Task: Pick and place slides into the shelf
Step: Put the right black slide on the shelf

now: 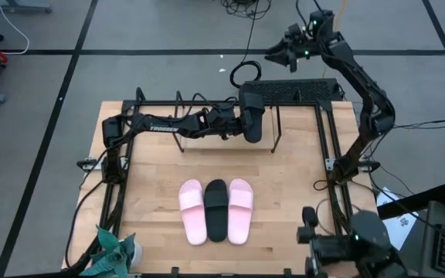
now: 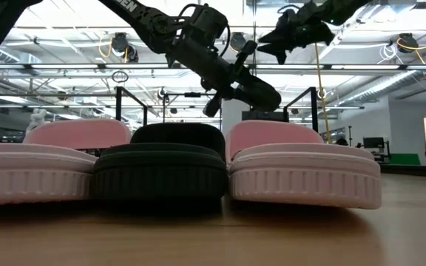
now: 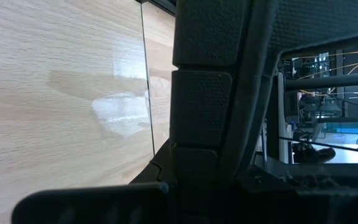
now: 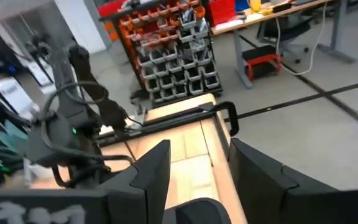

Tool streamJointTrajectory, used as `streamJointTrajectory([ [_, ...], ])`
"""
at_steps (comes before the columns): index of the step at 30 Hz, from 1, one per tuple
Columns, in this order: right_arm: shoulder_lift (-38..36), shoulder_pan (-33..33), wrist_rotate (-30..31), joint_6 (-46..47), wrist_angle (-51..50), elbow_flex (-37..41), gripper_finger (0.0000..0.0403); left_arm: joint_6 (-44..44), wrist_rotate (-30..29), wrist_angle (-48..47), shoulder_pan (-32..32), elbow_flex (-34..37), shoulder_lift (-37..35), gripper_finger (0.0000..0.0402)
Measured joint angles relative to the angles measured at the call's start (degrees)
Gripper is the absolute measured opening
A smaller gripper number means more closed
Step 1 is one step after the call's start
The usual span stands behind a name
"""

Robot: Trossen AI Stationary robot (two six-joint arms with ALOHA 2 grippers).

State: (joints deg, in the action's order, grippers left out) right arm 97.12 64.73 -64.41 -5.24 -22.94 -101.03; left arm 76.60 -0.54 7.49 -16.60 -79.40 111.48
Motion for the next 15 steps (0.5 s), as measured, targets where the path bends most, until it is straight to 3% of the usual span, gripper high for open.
streamJointTrajectory([
  [7, 4.5, 3.7, -2.1, 4.7, -0.8, -0.6, 0.0155, -1.8, -1.5, 0.8, 0.0, 0.0, 0.0, 0.0046],
  [11, 6.6, 5.4, -6.1, 6.8, -1.5, -0.6, 0.0155, -3.3, -0.7, 7.4, -0.1, 0.0, 0.0, 0.0046],
  [15, 7.9, 5.6, -6.4, 6.9, -1.9, -0.6, 0.0155, -4.3, 2.6, 12.4, -0.8, 0.0, 0.0, 0.0046],
])
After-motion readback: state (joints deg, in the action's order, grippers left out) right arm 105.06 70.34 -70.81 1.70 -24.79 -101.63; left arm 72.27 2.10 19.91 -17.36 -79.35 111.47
